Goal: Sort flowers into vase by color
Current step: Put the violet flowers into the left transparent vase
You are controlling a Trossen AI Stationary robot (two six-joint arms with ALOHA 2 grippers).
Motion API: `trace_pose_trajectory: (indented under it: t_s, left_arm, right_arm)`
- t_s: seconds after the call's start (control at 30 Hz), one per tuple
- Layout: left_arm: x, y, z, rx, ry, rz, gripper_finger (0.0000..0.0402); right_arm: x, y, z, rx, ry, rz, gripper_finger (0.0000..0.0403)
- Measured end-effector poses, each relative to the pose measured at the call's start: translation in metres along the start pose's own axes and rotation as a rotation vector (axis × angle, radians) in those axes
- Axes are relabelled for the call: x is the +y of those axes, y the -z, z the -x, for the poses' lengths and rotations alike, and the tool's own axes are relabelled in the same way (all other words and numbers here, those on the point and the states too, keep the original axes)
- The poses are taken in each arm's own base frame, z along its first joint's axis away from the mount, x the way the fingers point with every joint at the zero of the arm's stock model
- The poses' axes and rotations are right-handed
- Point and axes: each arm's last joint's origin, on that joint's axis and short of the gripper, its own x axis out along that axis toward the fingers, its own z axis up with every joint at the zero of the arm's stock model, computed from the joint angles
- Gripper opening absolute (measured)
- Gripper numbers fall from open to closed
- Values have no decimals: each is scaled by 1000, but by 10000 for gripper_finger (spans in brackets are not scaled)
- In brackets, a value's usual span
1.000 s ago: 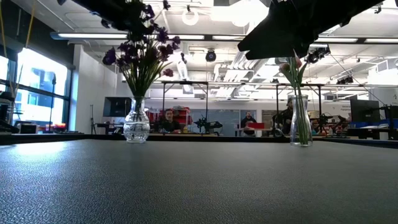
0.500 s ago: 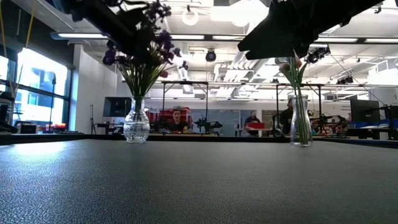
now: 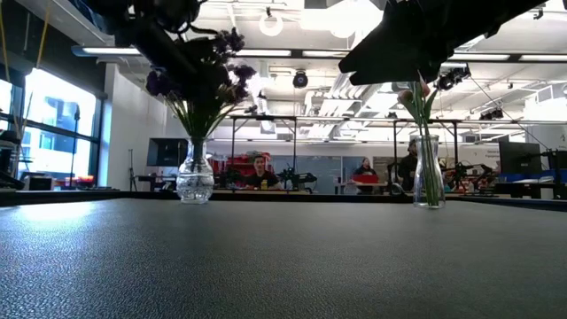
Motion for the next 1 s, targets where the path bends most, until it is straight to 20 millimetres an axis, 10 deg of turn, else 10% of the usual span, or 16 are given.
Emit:
trace_pose_trajectory:
  t_s: [0.47,1.0]
  left_arm:
    - [23,-4,19,29,109,58,191]
    - [42,-30,57,-87,230,146,200]
  right_arm:
    - [0,0,0,0,0,-4,206]
    - [0,0,0,0,0,-4,206]
